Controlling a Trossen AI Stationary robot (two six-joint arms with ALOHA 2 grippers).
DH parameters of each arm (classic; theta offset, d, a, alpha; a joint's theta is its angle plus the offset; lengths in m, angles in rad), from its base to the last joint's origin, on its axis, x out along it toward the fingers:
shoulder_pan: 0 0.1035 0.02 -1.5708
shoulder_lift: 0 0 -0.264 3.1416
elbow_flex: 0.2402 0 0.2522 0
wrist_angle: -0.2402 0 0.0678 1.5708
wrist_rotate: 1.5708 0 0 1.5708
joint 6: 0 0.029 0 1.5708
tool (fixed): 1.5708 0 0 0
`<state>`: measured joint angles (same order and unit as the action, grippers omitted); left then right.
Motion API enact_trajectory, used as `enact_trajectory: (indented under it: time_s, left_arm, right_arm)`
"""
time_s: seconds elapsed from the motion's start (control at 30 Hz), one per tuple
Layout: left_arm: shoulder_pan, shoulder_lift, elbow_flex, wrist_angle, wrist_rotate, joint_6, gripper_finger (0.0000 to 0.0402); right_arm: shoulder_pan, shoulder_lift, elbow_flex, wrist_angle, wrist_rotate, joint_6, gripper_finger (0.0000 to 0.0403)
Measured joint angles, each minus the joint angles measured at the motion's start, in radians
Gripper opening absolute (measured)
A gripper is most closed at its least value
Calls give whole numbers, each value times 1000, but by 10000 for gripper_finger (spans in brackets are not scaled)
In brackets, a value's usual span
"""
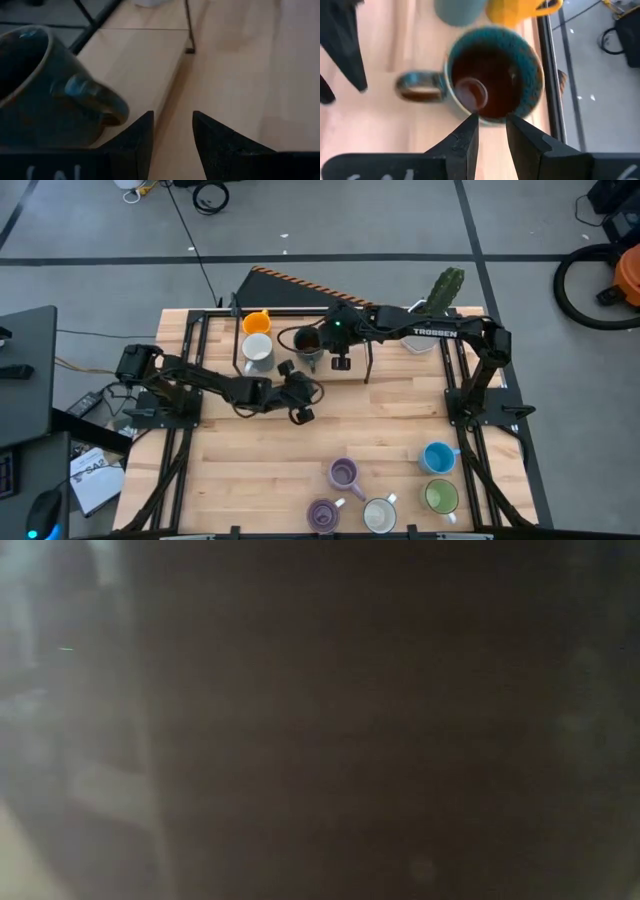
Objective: Place coffee mugs
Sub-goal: Put the light blue patterned mug on the shelf
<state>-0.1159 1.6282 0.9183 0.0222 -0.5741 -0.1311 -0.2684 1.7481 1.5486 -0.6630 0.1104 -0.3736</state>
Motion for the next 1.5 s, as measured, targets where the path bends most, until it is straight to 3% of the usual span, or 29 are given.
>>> enact_trajectory:
  time_s: [0.3, 0.57, 0.93, 1.2, 1.3, 1.5]
  left_arm:
    - [-14, -146, 35, -307, -6, -11, 141]
    - [-17, -390, -50, -380, 20, -10, 141]
    - [-4, -661, -59, -461, 82, 92, 141]
    - [-1, -749, -60, -547, 91, 80, 141]
    - [-1, -747, -60, -582, 112, 34, 141]
    - [-1, -746, -60, -593, 117, 6, 141]
  right_arm:
    - [11, -2, 26, -3, -56, 45, 105]
    - [59, 34, 70, -3, -93, 81, 105]
    - [102, 86, 106, 107, -87, 101, 105]
    - [64, 145, 106, 171, -75, 115, 107]
    - [54, 154, 105, 168, -74, 104, 124]
    - [49, 177, 107, 178, -74, 121, 195]
